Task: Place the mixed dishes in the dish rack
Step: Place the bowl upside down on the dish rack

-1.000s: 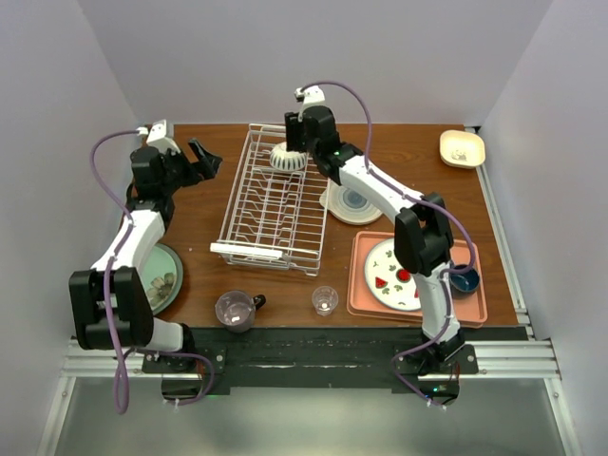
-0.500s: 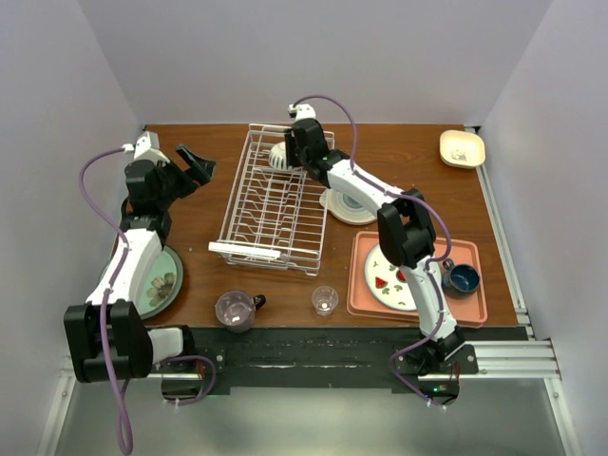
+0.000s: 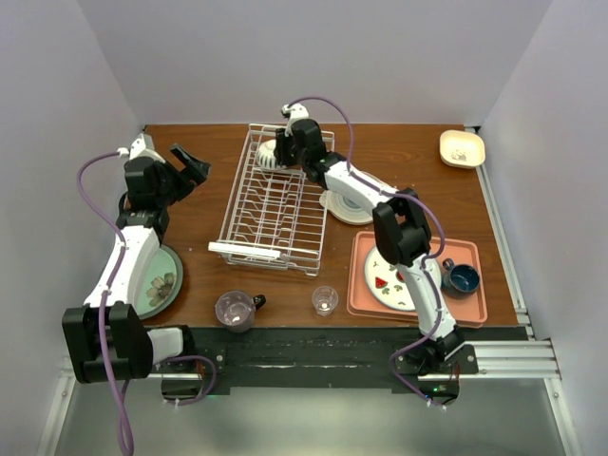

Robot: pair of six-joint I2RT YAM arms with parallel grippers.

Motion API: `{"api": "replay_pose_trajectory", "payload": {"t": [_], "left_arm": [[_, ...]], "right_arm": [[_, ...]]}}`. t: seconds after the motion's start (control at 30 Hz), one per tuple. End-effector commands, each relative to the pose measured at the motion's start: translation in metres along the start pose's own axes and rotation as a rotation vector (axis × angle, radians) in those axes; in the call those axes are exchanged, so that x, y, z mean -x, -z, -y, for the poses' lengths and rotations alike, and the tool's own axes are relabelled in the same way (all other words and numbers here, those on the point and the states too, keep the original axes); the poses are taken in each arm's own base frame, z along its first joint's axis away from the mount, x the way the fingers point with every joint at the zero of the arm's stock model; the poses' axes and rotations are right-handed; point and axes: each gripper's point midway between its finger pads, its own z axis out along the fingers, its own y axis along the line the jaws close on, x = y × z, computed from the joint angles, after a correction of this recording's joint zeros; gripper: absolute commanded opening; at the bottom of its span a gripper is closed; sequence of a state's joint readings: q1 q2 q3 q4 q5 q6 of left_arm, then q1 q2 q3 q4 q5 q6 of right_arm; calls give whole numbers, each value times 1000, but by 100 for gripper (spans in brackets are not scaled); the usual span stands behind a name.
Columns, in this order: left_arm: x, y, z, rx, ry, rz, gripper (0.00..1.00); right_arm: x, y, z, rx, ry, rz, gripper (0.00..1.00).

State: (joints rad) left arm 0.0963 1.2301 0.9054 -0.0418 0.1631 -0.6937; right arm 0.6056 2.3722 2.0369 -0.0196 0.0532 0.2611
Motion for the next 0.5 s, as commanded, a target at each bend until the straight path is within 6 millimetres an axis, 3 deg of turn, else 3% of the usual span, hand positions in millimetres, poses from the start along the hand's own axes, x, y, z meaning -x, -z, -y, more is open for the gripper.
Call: {"api": "replay_pose_trajectory", "payload": {"t": [0.0, 0.17, 0.27, 0.3, 0.33, 0.47], "left_arm": [[24, 8, 0, 49, 2, 72, 100], [39, 19, -20, 183, 24, 142, 100], [43, 24, -14, 155, 35, 178, 100], [43, 25, -11, 136, 37, 177, 100], [44, 25, -10, 128, 37, 179, 100], [42, 28, -9, 136, 30, 167, 100]], "right_arm": [[29, 2, -3, 4, 10, 74, 37], [64, 30, 2, -45, 20, 153, 53], [82, 48, 2, -62, 13, 186, 79], [85, 52, 3, -69, 11, 189, 93], [93, 60, 3, -72, 10, 195, 99], [108, 84, 17, -166, -13, 220, 99]]}}
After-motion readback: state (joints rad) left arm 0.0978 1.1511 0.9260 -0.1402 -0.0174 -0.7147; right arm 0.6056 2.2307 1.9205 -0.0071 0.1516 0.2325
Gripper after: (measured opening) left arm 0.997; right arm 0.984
